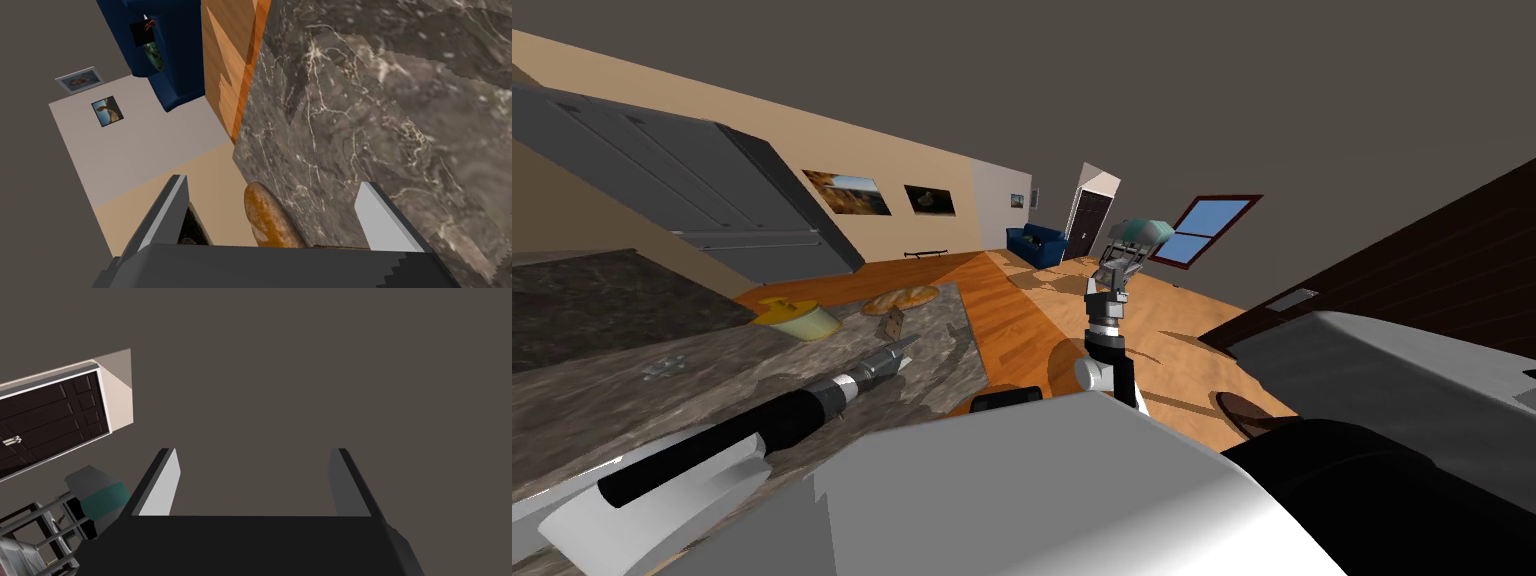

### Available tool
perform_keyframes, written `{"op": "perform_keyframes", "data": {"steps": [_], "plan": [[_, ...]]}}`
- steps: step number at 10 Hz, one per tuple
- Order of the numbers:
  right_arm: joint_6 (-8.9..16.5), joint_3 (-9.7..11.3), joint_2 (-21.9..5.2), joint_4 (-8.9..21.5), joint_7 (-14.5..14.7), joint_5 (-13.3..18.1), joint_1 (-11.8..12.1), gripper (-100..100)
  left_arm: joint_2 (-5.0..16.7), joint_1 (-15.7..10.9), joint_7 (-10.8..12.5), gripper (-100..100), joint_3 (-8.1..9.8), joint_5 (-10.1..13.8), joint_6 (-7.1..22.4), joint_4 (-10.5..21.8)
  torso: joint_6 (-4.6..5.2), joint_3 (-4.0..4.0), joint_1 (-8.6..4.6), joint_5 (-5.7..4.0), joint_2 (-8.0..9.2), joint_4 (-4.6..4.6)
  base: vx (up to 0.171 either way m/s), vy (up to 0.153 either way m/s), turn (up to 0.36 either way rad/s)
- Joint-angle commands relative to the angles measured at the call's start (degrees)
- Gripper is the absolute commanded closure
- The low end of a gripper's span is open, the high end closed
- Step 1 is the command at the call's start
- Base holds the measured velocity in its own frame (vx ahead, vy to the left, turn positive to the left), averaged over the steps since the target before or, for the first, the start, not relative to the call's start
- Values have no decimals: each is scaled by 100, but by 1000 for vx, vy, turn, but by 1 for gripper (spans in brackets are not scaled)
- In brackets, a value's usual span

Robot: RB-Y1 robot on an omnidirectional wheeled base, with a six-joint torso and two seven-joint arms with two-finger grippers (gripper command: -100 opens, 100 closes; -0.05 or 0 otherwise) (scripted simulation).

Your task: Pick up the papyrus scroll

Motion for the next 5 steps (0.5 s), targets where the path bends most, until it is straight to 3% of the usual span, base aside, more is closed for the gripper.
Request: {"op": "perform_keyframes", "data": {"steps": [1, 2, 5], "plan": [[0, 0, 0, 0, 0, 0, 0, 0, 272, 71, -17, -100, 44, 97, 141, -16, 0, 0, 0, 0, 0, 0, 3, 3, -76], [0, -1, 0, 0, 0, 0, 1, 0, 465, 118, -42, -100, 68, 308, 357, 53, -5, 0, 2, 0, 0, 0, 5, 5, -154], [0, 0, 0, 0, 0, 0, 0, 0, 946, 160, -69, -100, 95, 516, 571, 124, -2, 0, 7, 2, 0, 0, 2, 14, -105]]}}
